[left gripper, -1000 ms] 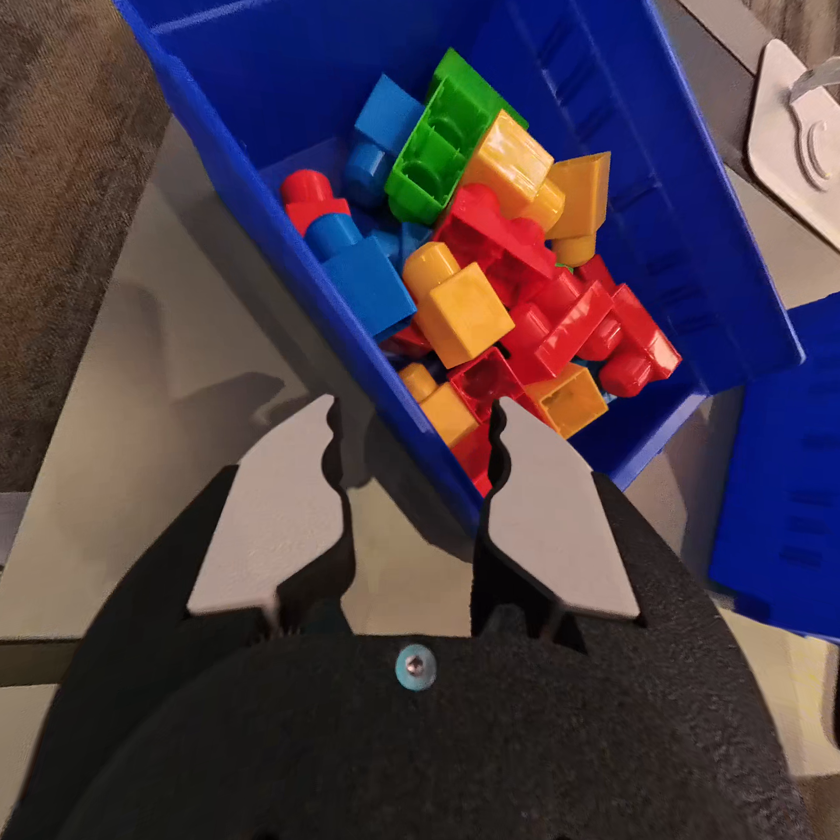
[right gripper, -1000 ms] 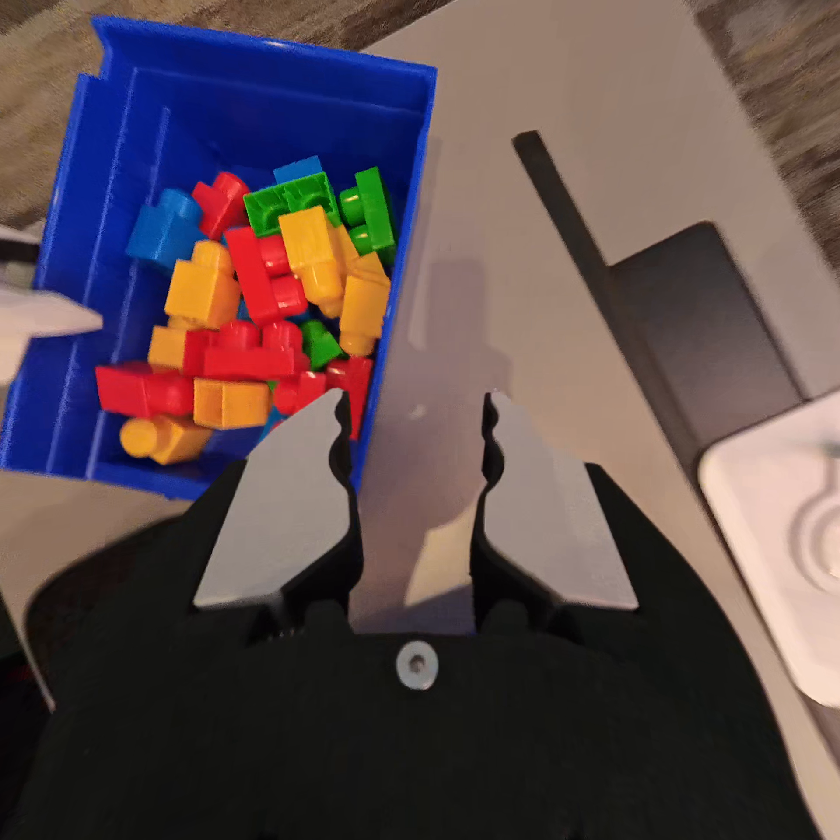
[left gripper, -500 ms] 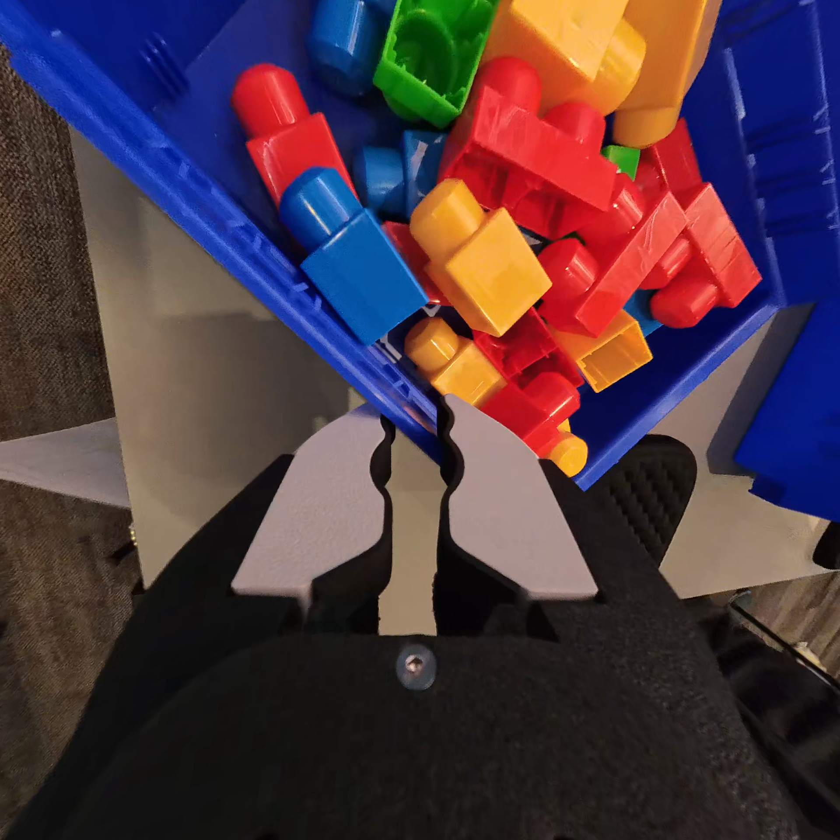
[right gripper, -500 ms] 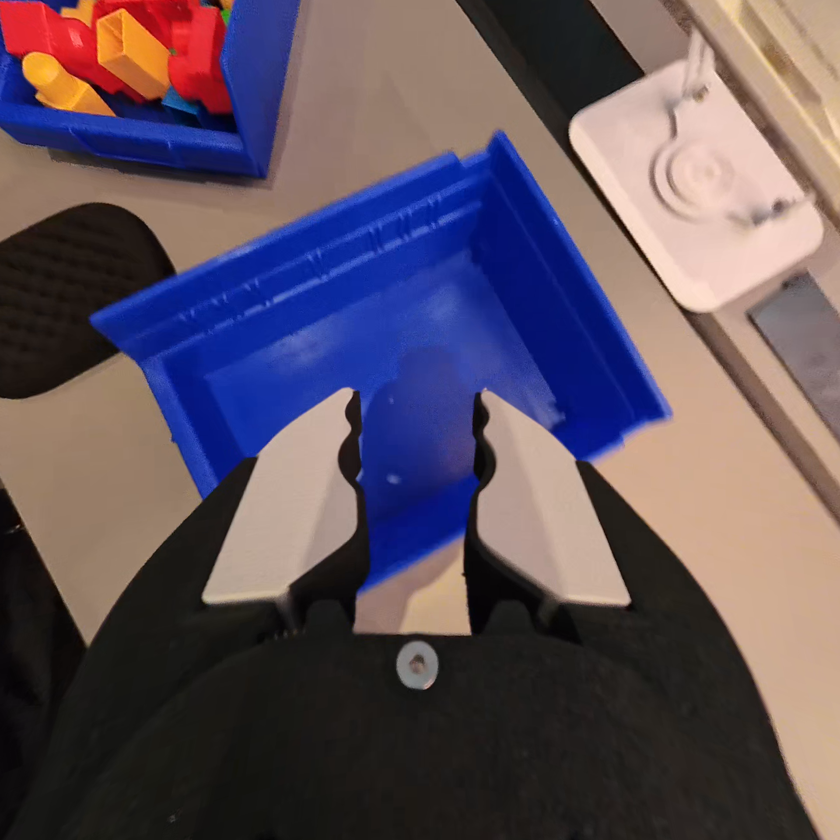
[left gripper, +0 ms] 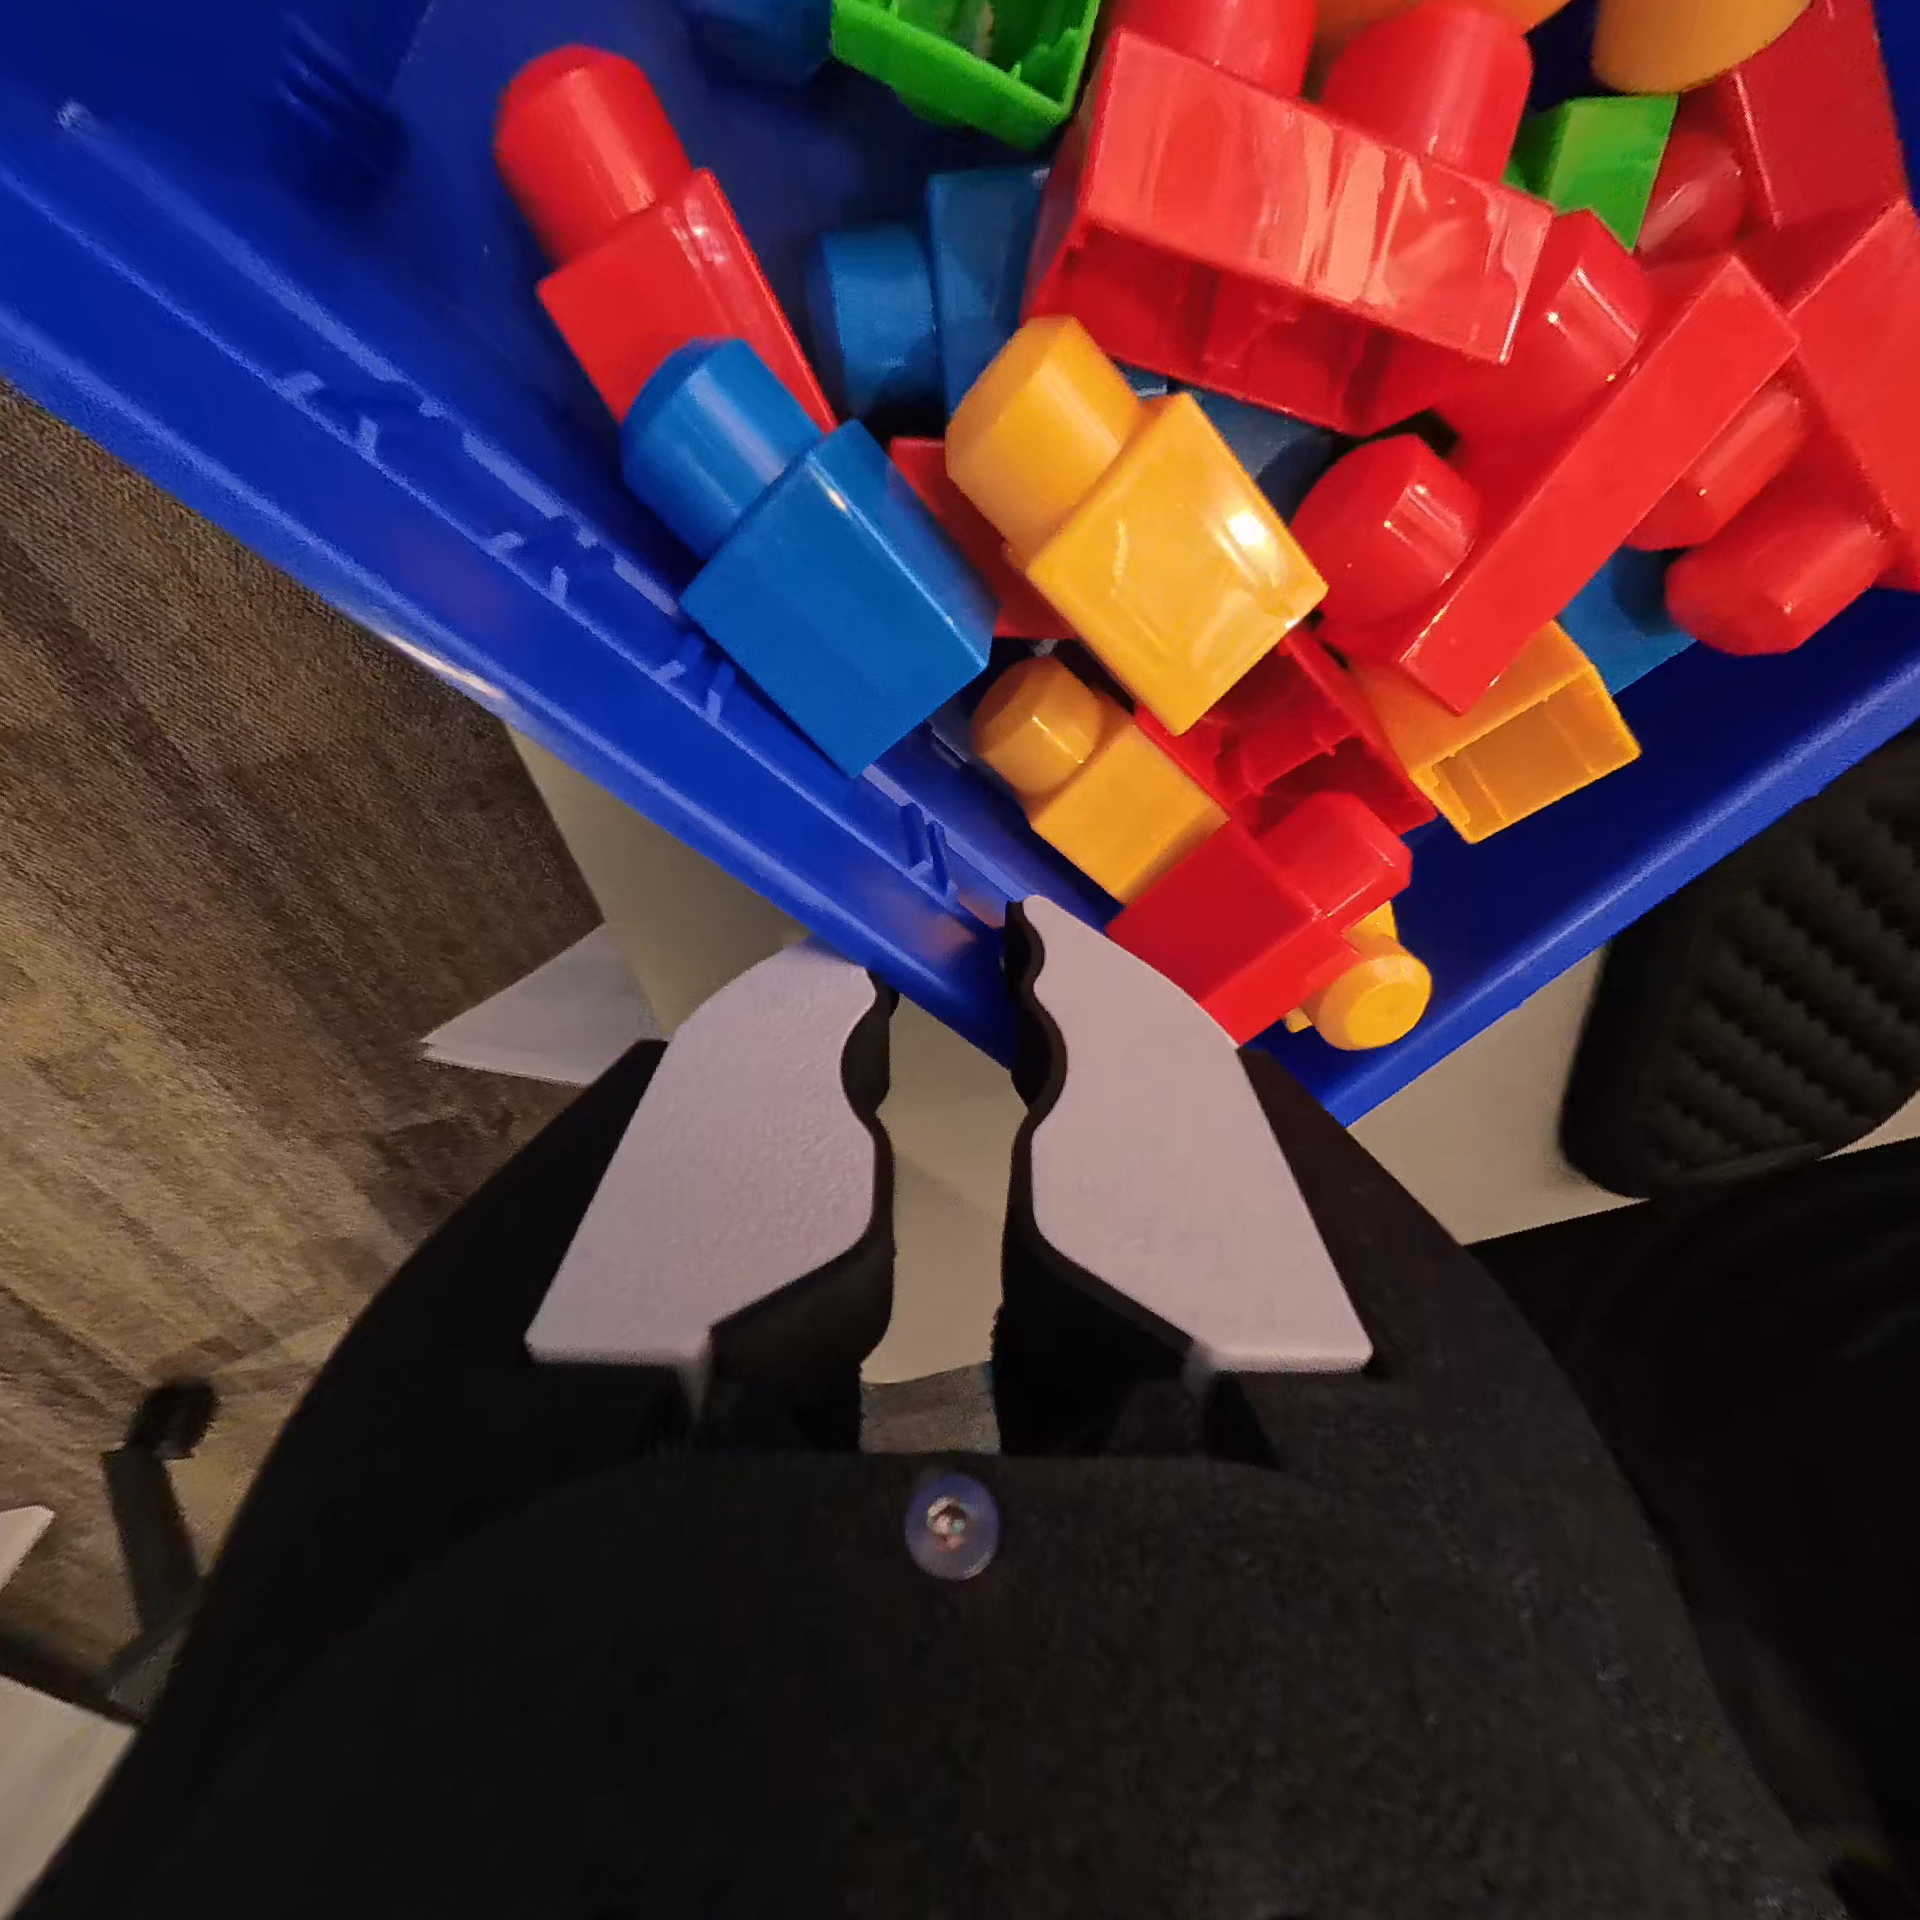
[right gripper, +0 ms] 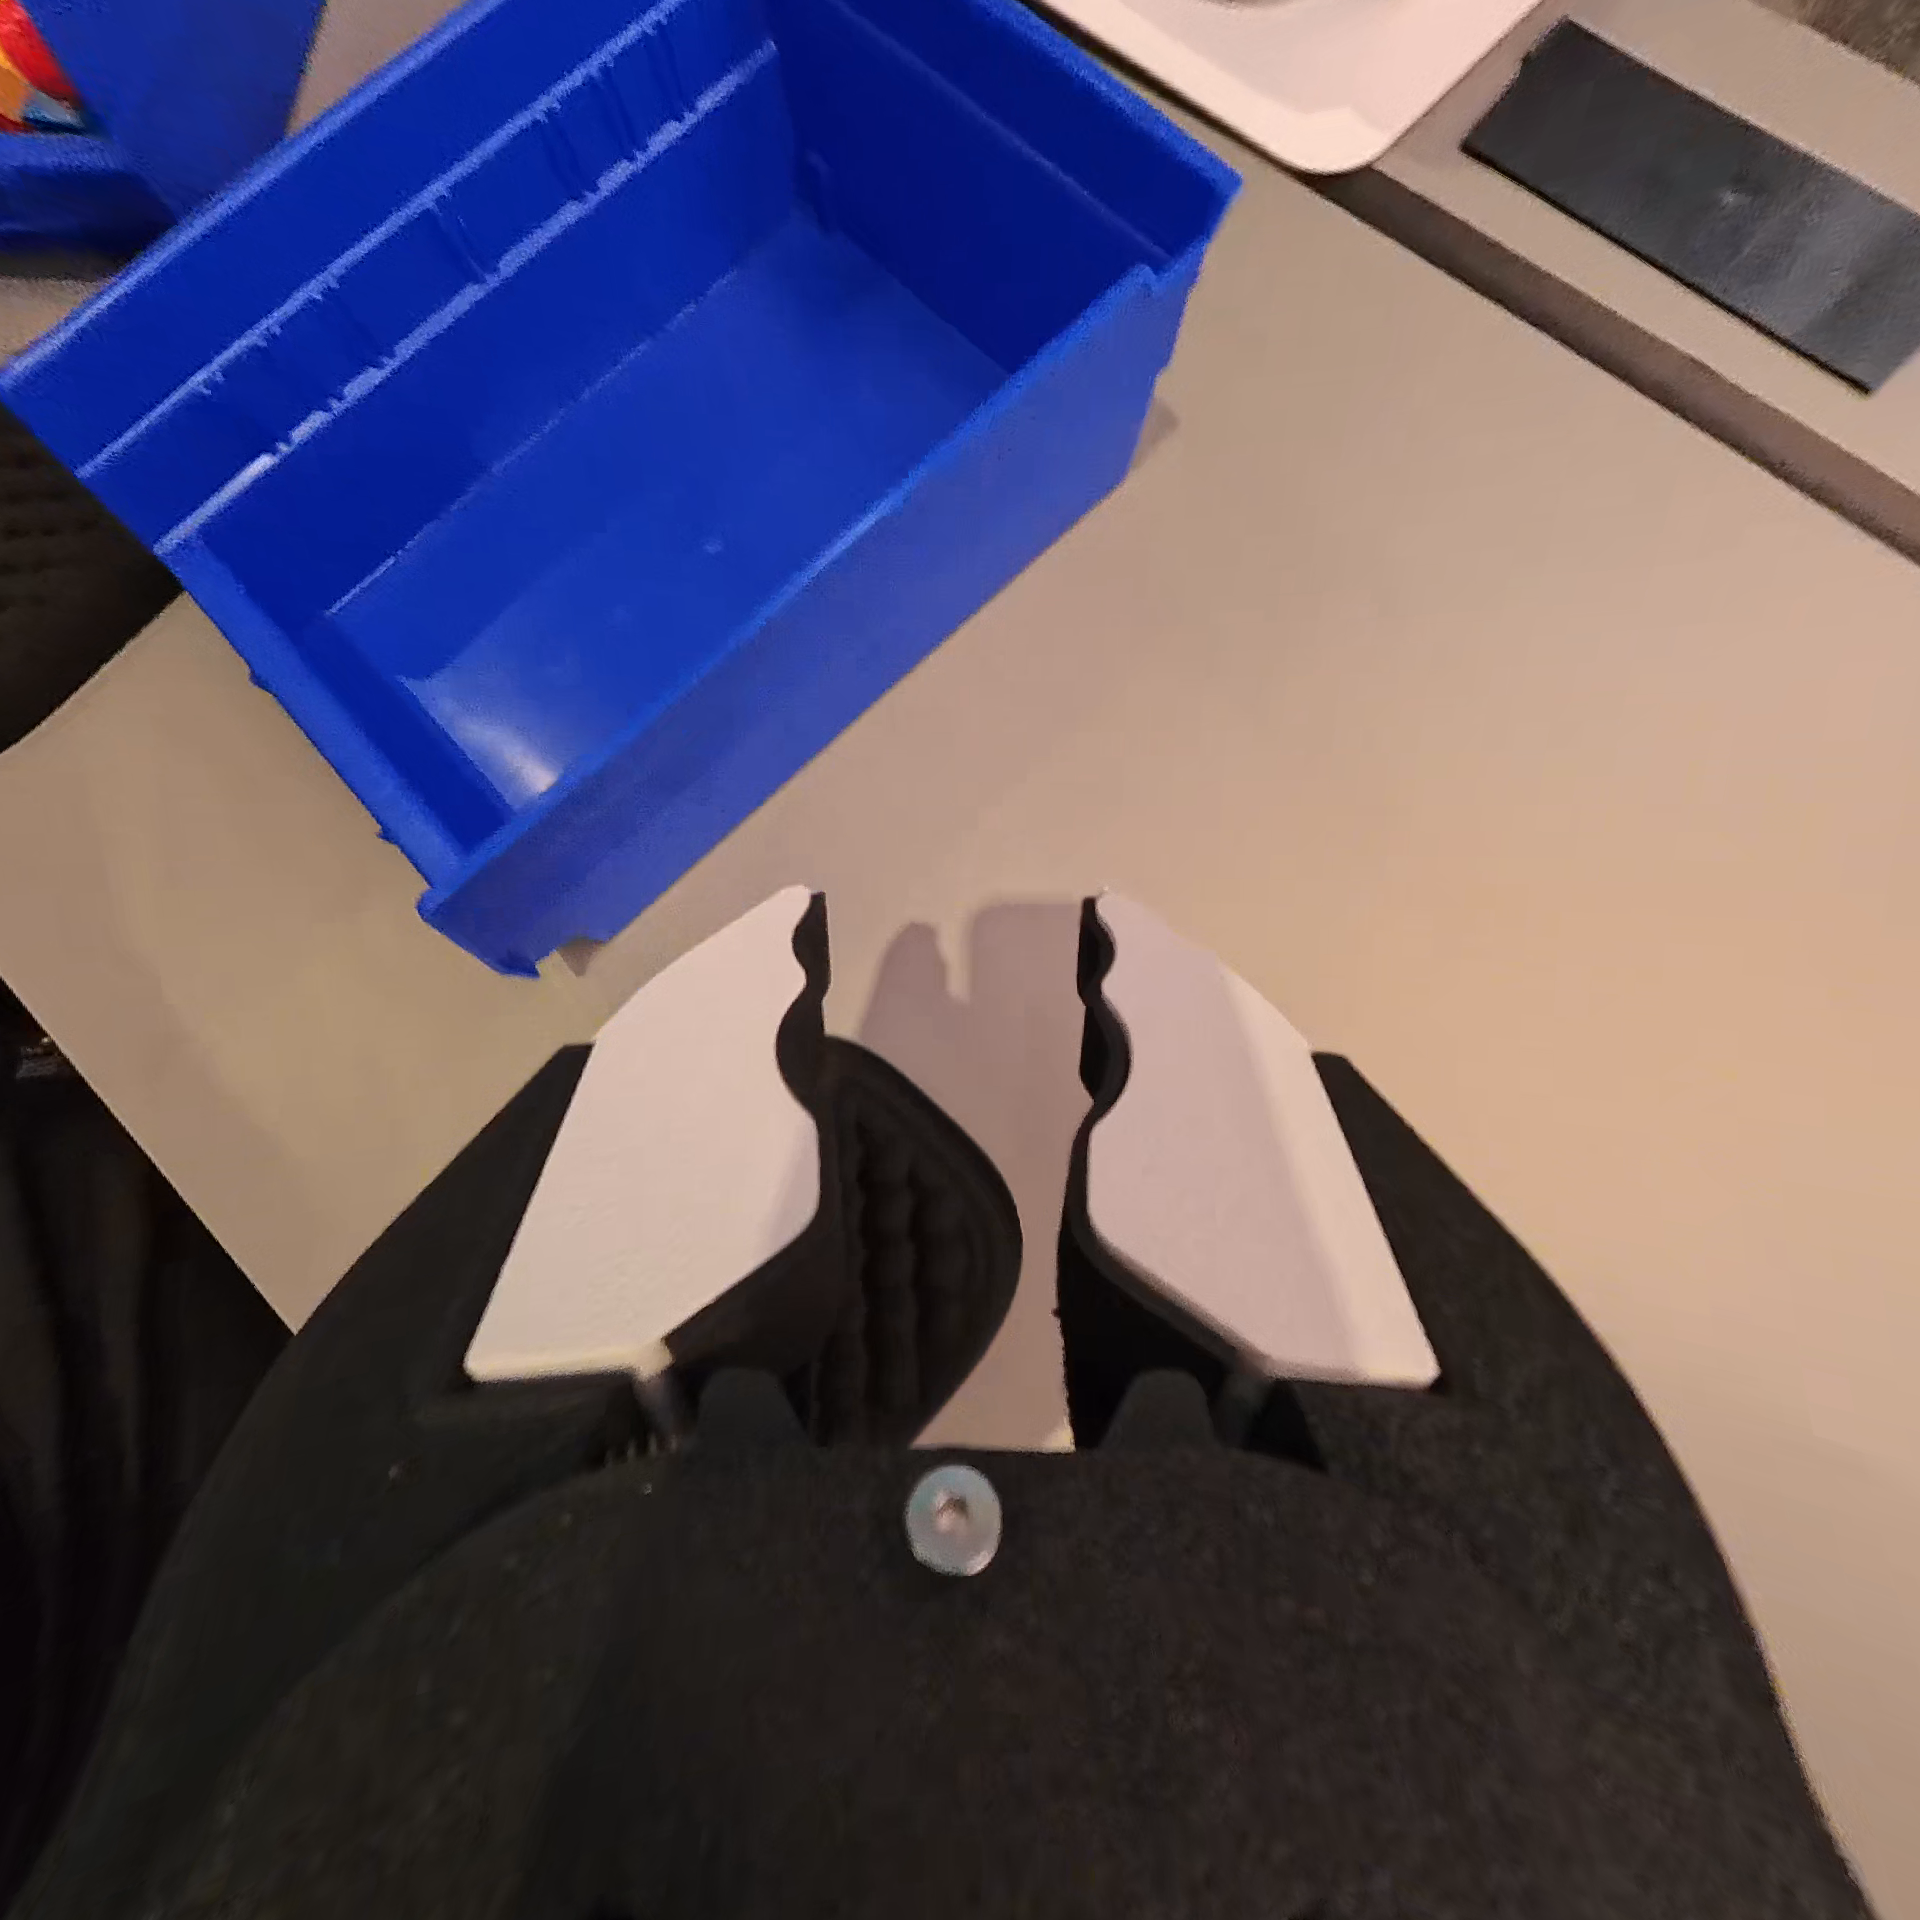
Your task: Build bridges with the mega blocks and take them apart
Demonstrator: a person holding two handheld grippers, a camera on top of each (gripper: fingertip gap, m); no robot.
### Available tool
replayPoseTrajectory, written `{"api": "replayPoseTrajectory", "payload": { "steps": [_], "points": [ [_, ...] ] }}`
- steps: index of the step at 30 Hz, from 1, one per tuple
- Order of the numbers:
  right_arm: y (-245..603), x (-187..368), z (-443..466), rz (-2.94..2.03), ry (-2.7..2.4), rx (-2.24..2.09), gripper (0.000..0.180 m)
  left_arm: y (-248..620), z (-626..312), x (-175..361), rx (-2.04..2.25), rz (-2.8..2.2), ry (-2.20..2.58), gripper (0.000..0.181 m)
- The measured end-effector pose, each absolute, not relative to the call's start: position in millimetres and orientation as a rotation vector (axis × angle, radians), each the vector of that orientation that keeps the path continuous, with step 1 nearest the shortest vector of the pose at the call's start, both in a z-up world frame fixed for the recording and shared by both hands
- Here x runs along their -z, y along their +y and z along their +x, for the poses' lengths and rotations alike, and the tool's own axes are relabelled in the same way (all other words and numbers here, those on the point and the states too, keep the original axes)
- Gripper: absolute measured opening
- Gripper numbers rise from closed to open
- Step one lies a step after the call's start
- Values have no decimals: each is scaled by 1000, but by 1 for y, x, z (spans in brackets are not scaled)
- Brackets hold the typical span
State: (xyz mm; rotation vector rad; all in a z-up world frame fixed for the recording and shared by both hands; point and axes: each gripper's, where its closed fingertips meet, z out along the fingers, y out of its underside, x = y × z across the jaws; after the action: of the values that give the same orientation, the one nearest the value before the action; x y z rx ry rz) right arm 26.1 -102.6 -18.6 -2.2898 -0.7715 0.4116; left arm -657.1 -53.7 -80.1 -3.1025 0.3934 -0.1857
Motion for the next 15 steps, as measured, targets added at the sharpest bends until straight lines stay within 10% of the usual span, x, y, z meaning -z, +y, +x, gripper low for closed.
{"api": "replayPoseTrajectory", "payload": {
  "steps": [15],
  "points": [
    [-132,43,62,-2383,-584,-390,46,-12,-704,80,14,-3125,619,16]
  ]
}}
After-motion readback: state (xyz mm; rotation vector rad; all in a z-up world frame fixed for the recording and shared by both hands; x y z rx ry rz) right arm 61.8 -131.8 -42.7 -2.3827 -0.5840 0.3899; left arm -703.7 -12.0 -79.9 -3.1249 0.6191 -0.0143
